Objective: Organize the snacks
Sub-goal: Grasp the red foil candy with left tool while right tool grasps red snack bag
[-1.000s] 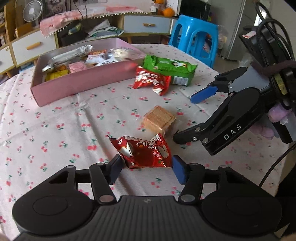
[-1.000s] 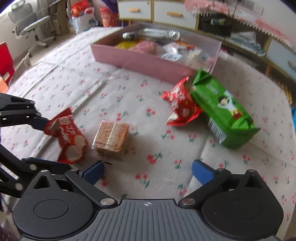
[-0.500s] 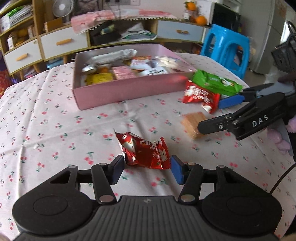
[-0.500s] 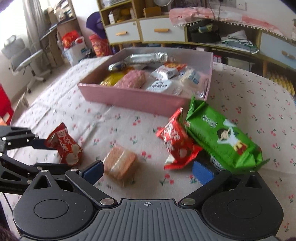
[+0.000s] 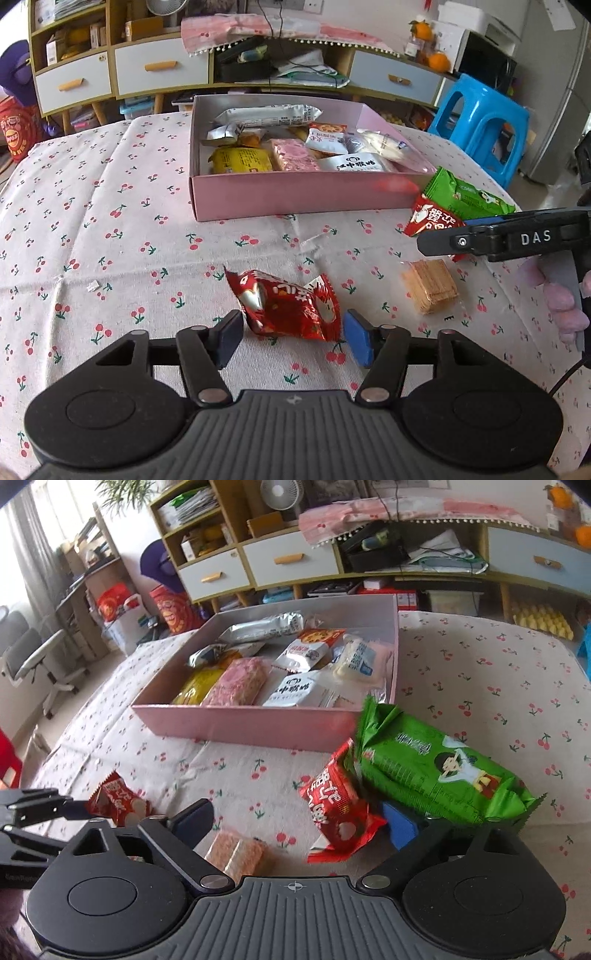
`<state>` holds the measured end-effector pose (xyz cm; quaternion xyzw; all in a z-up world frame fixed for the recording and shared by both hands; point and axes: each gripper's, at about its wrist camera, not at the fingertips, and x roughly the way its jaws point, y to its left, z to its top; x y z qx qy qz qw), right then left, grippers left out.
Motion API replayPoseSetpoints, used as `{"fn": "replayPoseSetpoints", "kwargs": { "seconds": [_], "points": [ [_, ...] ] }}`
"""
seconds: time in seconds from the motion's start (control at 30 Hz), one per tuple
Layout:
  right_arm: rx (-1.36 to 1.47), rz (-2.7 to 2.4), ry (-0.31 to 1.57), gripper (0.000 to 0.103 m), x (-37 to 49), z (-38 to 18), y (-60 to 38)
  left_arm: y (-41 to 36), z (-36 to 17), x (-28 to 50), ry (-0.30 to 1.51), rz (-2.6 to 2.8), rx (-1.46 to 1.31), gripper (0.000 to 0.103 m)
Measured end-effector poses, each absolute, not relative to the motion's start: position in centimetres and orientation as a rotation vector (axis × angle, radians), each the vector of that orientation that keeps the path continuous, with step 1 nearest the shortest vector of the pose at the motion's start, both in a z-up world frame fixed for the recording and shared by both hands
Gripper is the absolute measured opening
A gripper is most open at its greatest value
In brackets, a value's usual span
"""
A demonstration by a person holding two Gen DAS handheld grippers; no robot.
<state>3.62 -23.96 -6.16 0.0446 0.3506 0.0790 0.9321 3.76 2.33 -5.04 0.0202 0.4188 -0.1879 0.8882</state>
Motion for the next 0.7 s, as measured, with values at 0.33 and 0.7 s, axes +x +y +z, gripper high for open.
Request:
{"fn": "replayPoseSetpoints", "kwargs": {
  "seconds": [0.33,0.7],
  "points": [
    [0.056,0.105,0.749,0.037,4.4,-6.7,-23.0,2.8,-5.2,4.0,0.858,-0.382,0.038,0.063],
    [0.054,0.1,0.736,0.032,3.9,-6.0,-22.9,2.4,-5.2,3.8,0.787,-0.372,0.096,0.055]
  ]
}}
